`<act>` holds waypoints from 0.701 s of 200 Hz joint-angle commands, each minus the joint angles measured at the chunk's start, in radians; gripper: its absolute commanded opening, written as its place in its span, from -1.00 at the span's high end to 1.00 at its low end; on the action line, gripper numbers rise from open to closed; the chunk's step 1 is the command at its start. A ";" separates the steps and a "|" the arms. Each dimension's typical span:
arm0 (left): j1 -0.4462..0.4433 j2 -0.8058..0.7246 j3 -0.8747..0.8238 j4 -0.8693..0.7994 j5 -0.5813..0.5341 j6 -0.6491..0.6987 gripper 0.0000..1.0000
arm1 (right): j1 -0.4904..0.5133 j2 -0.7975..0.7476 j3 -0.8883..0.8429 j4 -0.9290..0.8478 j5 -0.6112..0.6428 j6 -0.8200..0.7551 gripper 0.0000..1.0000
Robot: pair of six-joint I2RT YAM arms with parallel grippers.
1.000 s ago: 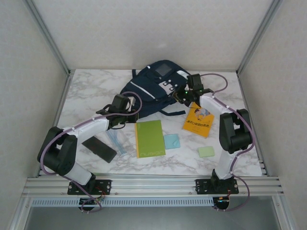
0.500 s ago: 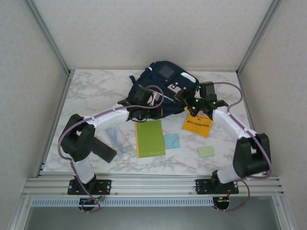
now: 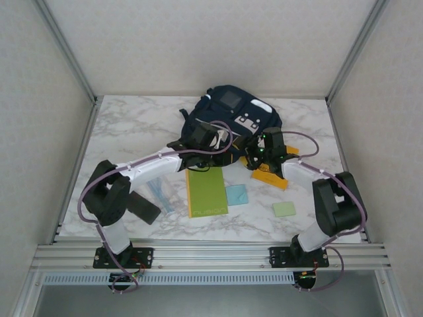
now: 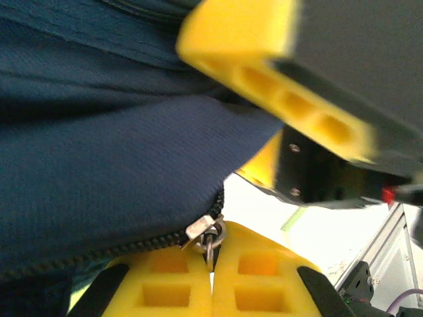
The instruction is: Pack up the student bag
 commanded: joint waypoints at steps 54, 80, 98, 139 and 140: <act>0.076 -0.078 -0.071 -0.098 -0.075 0.106 1.00 | -0.003 0.024 0.063 -0.036 0.063 -0.079 1.00; 0.191 -0.106 -0.128 -0.202 -0.122 0.155 1.00 | -0.004 -0.030 0.135 -0.246 0.146 -0.253 1.00; 0.269 -0.136 -0.151 -0.251 -0.135 0.179 1.00 | -0.005 -0.036 0.177 -0.333 0.177 -0.345 1.00; 0.371 -0.128 -0.151 -0.252 -0.250 0.213 1.00 | -0.009 -0.013 0.253 -0.437 0.195 -0.543 1.00; 0.372 -0.128 -0.152 -0.250 -0.247 0.213 1.00 | -0.009 -0.011 0.257 -0.441 0.197 -0.549 1.00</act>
